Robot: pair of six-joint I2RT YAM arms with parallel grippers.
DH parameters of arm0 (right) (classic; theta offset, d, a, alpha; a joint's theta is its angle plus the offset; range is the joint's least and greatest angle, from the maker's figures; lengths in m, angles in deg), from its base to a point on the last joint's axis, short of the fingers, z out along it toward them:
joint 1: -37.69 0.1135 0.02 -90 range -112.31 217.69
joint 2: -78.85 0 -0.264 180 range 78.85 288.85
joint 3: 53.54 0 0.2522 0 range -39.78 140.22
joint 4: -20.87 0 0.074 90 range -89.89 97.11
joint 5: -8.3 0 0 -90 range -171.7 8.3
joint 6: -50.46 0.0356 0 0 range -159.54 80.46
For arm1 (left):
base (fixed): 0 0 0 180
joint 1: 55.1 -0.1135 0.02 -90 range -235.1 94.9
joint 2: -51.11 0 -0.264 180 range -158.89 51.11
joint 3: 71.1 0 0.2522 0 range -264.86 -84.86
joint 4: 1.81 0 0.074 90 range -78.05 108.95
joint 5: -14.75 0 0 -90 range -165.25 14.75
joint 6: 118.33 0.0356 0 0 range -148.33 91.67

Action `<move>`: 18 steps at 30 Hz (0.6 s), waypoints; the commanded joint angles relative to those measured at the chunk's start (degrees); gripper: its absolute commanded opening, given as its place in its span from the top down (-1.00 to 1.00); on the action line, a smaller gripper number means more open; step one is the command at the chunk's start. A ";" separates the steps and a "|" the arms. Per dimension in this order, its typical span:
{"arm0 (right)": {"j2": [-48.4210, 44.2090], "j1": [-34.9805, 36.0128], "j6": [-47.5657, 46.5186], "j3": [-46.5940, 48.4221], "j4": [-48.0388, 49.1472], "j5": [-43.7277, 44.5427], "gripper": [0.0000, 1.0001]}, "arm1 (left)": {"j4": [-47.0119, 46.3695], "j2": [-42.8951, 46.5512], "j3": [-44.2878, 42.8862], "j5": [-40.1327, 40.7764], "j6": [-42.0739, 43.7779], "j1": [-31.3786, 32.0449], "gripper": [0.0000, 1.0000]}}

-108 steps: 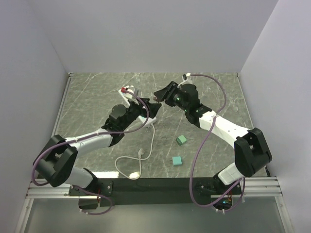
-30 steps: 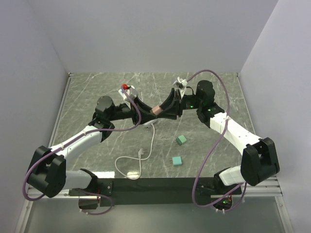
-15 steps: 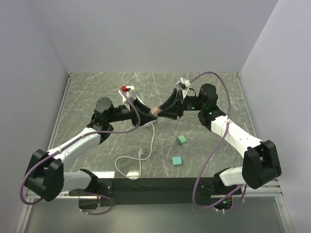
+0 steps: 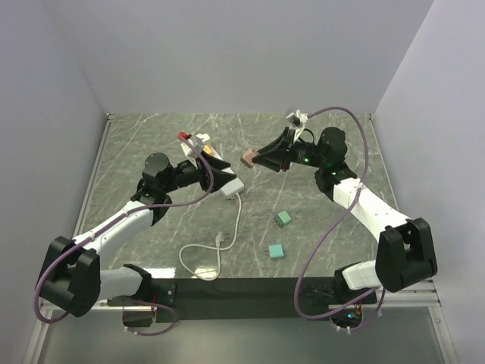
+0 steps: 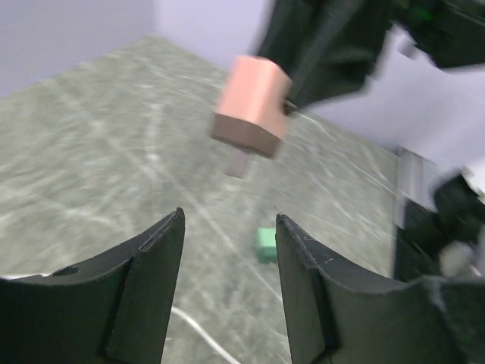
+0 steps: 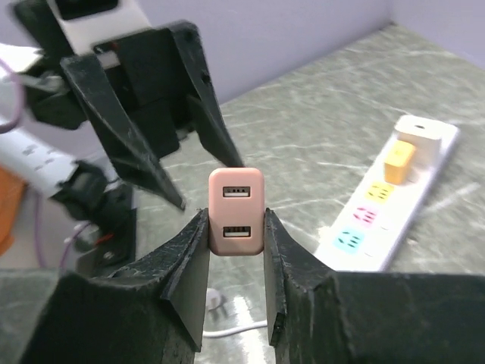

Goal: Insert the plug

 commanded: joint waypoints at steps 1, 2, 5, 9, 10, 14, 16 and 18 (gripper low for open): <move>0.53 1.88 -4.22 3.76 -3.87 9.13 1.00 | 0.13 0.65 -0.38 11.25 -1.57 -2.29 -0.15; 0.71 2.76 -5.54 4.29 -6.93 11.41 1.00 | 0.92 0.22 -0.64 14.17 -2.10 -3.08 -0.15; 2.81 5.40 -8.54 7.01 -10.73 18.10 1.00 | 3.64 -0.05 -0.55 26.12 -5.26 -4.75 -0.13; 9.48 7.51 -8.88 13.41 -14.85 25.21 1.00 | 5.40 0.74 1.03 36.77 -7.02 -6.60 -0.13; 10.72 9.08 -9.59 14.74 -16.27 29.23 1.00 | 6.28 0.57 0.68 38.96 -6.94 -6.86 -0.13; 16.87 11.47 -11.09 20.54 -20.67 33.57 1.00 | 8.66 -2.94 -0.64 45.13 -7.20 -8.27 -0.13; 20.48 11.91 -11.53 24.32 -21.99 34.98 1.00 | 8.40 -4.44 -1.34 46.01 -7.64 -8.80 -0.14; 24.33 13.05 -12.66 28.61 -24.80 37.70 1.00 | 7.09 -6.81 -1.87 46.28 -7.90 -9.68 -0.15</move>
